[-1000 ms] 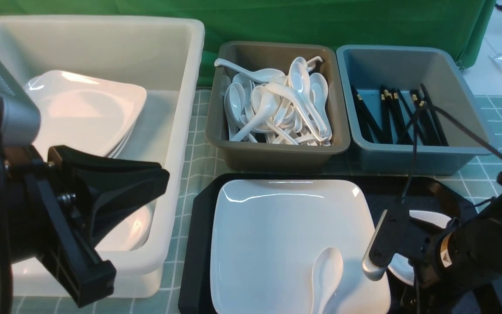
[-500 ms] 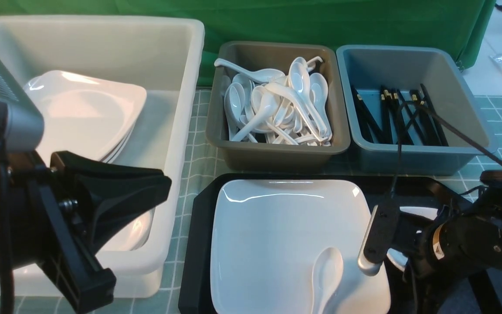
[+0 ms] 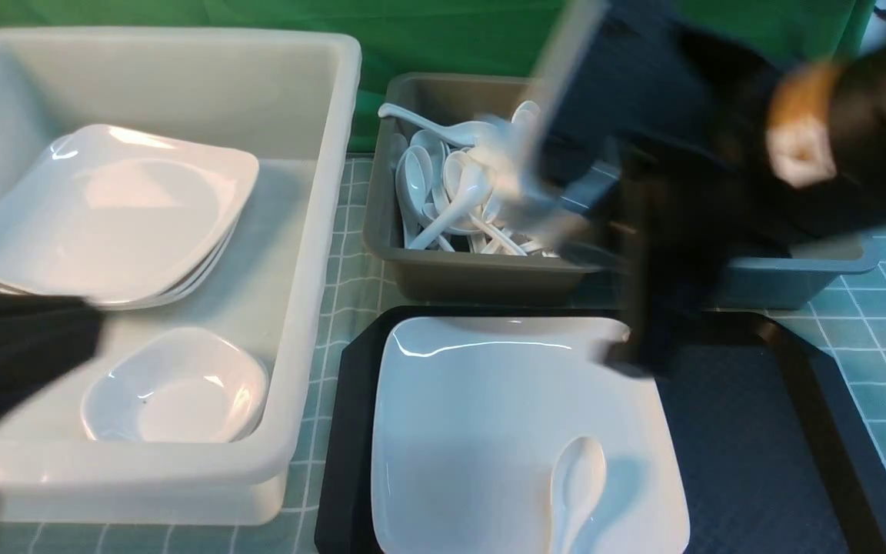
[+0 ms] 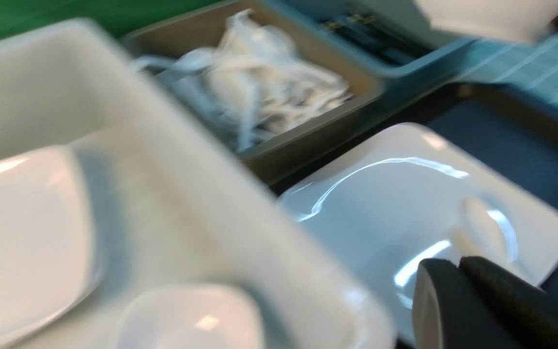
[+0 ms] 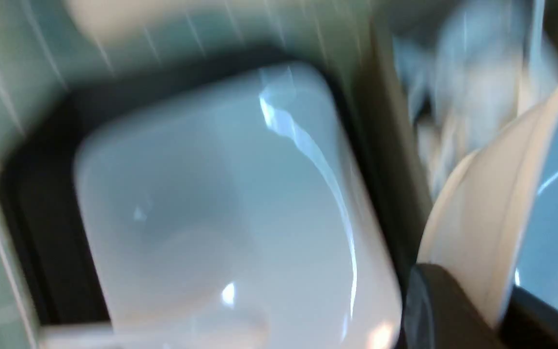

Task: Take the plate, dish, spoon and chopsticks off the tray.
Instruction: Use the right arm to put the small plate into the large storage box on the left

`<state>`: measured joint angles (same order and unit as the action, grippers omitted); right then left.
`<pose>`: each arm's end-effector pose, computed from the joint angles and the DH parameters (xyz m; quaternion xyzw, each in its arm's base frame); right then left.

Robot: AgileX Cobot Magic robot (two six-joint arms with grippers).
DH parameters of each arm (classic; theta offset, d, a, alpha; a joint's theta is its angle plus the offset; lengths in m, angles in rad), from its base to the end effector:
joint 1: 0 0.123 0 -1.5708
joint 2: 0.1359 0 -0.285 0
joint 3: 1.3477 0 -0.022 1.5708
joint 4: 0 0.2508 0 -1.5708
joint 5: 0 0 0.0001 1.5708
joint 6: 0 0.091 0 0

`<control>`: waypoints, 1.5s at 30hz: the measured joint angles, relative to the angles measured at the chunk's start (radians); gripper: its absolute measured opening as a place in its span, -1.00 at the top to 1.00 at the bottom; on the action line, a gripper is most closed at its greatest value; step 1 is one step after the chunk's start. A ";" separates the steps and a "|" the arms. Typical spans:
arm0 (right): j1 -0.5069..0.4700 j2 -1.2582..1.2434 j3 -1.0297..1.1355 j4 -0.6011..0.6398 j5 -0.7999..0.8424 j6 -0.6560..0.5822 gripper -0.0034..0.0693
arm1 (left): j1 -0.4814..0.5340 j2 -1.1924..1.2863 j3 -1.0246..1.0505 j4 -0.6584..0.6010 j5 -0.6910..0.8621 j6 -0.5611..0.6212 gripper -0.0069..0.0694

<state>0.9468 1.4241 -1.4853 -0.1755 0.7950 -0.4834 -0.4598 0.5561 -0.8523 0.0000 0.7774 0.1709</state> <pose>0.1928 0.2483 0.4129 -0.6051 0.6555 0.0208 0.4514 0.0797 -0.0395 0.3840 0.2580 0.7908 -0.0799 0.5492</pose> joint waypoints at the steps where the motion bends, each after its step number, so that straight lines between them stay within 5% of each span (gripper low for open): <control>1: 0.047 0.072 -0.091 0.014 -0.011 -0.043 0.74 | 0.000 -0.043 -0.020 0.072 0.071 -0.063 0.77; 9: 0.137 0.523 -0.555 0.234 0.032 -0.248 0.74 | 0.000 -0.250 -0.056 0.198 0.270 -0.204 0.77; 16: 0.134 0.843 -0.889 0.302 0.169 -0.282 0.74 | 0.000 -0.292 -0.058 0.199 0.351 -0.206 0.77; 31: 0.064 1.014 -0.999 0.346 0.183 -0.252 0.70 | 0.000 -0.292 -0.058 0.175 0.347 -0.179 0.77; 33: 0.064 1.014 -0.999 0.346 0.173 -0.254 0.54 | 0.000 -0.292 -0.058 0.166 0.347 -0.179 0.77; 38: 0.063 1.014 -1.002 0.350 0.173 -0.251 -0.24 | 0.000 -0.292 -0.058 0.142 0.347 -0.179 0.77; 45: 0.068 0.953 -1.002 0.348 0.315 -0.175 -0.48 | 0.000 -0.292 -0.058 0.098 0.339 -0.178 0.77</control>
<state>1.0149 2.3776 -2.4875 0.1726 1.1096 -0.6587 -0.4598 0.2639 -0.9108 0.0978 1.1162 -0.0072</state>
